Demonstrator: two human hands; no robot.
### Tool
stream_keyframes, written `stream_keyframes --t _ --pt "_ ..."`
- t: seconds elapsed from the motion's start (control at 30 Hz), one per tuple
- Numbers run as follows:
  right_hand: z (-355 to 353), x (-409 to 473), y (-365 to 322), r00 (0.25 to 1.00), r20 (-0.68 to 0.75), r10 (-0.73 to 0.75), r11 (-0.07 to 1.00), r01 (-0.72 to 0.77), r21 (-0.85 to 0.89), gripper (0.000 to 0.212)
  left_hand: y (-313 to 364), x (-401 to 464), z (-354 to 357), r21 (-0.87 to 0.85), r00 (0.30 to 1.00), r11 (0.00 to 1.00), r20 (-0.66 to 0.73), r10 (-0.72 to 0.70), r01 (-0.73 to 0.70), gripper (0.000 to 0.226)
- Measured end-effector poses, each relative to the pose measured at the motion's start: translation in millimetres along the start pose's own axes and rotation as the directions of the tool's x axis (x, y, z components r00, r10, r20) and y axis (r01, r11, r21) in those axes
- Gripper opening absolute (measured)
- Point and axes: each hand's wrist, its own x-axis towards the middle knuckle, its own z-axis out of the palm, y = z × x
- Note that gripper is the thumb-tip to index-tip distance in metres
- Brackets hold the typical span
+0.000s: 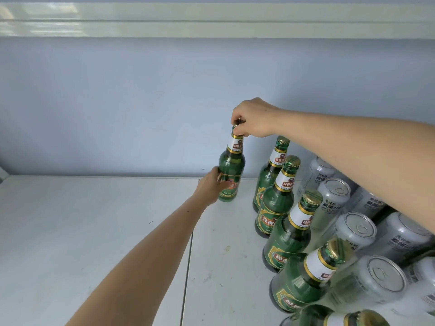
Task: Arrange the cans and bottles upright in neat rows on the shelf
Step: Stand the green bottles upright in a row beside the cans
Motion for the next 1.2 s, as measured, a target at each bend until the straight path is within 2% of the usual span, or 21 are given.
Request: stream_keyframes --t 0.13,0.23,0.57,1.2 --pt "-4.8 0.4 26.7 0.995 -0.073 0.073 0.997 -0.071 0.032 0.019 18.9 11.6 7.3 -0.295 0.996 0.956 0.083 0.017 0.008 0.054" --pt "-4.3 2.4 42.7 0.988 -0.094 0.119 0.993 -0.118 0.016 0.018 28.4 14.8 17.6 -0.370 0.988 0.929 0.144 0.052 0.005 0.052" --pt "2.3 3.9 70.5 0.980 -0.094 0.173 0.984 -0.176 -0.026 0.017 49.7 28.3 40.9 -0.390 0.977 0.919 0.211 0.039 0.047 0.037" --pt "3.1 5.0 87.1 0.967 -0.082 0.243 0.969 -0.246 -0.032 0.014 54.8 40.6 48.1 -0.297 0.965 0.952 0.261 0.002 0.078 0.038"
